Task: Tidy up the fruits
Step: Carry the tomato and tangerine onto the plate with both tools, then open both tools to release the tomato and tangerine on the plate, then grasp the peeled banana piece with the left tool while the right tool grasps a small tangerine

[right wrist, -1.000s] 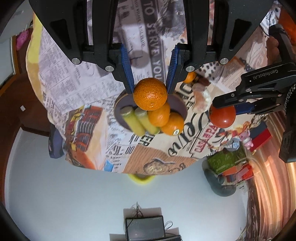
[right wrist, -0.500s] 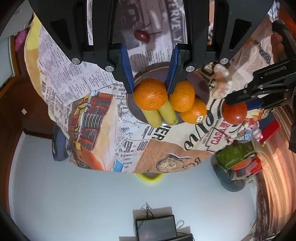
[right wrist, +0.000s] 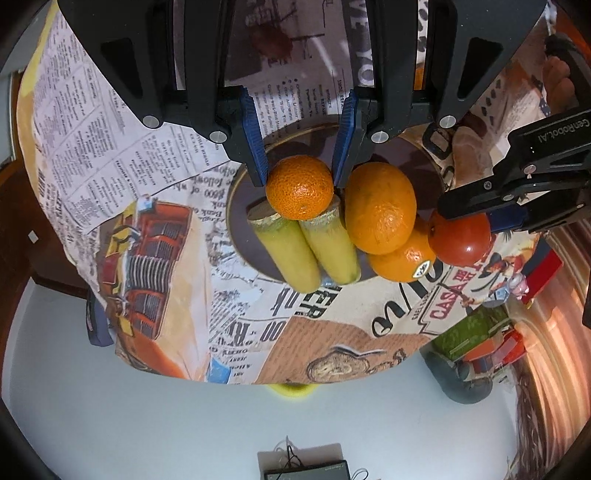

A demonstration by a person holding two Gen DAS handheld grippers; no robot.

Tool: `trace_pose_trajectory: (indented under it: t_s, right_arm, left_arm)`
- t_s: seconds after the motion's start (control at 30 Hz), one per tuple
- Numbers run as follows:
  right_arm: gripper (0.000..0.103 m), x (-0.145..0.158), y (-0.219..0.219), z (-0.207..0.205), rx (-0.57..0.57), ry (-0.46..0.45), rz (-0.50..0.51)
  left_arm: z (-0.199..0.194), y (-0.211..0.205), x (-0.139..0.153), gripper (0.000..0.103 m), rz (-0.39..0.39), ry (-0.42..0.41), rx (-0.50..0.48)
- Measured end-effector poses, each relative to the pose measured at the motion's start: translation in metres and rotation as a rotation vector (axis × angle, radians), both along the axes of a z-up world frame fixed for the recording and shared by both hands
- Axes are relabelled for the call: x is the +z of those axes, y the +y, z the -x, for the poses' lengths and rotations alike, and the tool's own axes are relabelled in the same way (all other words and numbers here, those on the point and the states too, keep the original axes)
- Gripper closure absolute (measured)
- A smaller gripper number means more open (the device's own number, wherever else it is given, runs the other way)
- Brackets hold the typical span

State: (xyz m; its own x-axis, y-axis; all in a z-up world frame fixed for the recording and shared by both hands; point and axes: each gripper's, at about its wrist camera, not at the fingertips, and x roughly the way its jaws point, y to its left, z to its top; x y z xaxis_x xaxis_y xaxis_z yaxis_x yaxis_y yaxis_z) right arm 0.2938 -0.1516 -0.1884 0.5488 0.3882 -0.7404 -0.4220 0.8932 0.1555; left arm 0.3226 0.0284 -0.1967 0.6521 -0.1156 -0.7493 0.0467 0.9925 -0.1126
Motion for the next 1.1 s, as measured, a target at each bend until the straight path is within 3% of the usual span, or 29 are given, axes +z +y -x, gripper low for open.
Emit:
trace_pose_trajectory:
  t_s: [0.1, 0.23, 0.33, 0.57, 0.7, 0.93, 0.97, 1.03, 1.1]
  right_arm:
    - [0.069, -0.003, 0.001, -0.002, 0.001, 0.002, 0.002]
    - [0.069, -0.002, 0.002, -0.005, 0.009, 0.010, -0.004]
    - [0.067, 0.001, 0.002, -0.002, 0.012, 0.003, 0.006]
    - [0.051, 0.014, -0.007, 0.013, 0.006, -0.027, 0.009]
    - [0.044, 0.020, -0.015, 0.024, -0.001, -0.037, 0.010]
    - [0.042, 0.014, -0.024, 0.046, 0.006, -0.040, 0.071]
    - [0.042, 0.011, -0.024, 0.049, 0.008, -0.037, 0.082]
    - [0.042, 0.005, -0.026, 0.054, 0.012, -0.031, 0.104]
    - [0.042, -0.002, -0.027, 0.057, 0.010, -0.024, 0.126]
  left_arm:
    - [-0.002, 0.000, -0.002, 0.055, 0.005, 0.005, 0.002]
    - [-0.001, 0.001, 0.003, 0.041, 0.004, -0.020, 0.015]
    - [0.003, 0.002, 0.010, 0.039, 0.007, -0.032, 0.015]
    - [0.025, 0.023, 0.024, 0.034, -0.004, -0.043, 0.059]
    - [0.035, 0.035, 0.011, 0.033, -0.022, 0.006, 0.084]
    - [0.036, 0.034, -0.027, 0.032, 0.023, 0.127, 0.113]
    - [0.035, 0.031, -0.030, 0.031, 0.008, 0.125, 0.122]
    - [0.033, 0.023, -0.032, 0.014, -0.015, 0.109, 0.112]
    - [0.030, 0.017, -0.035, 0.010, -0.044, 0.103, 0.111]
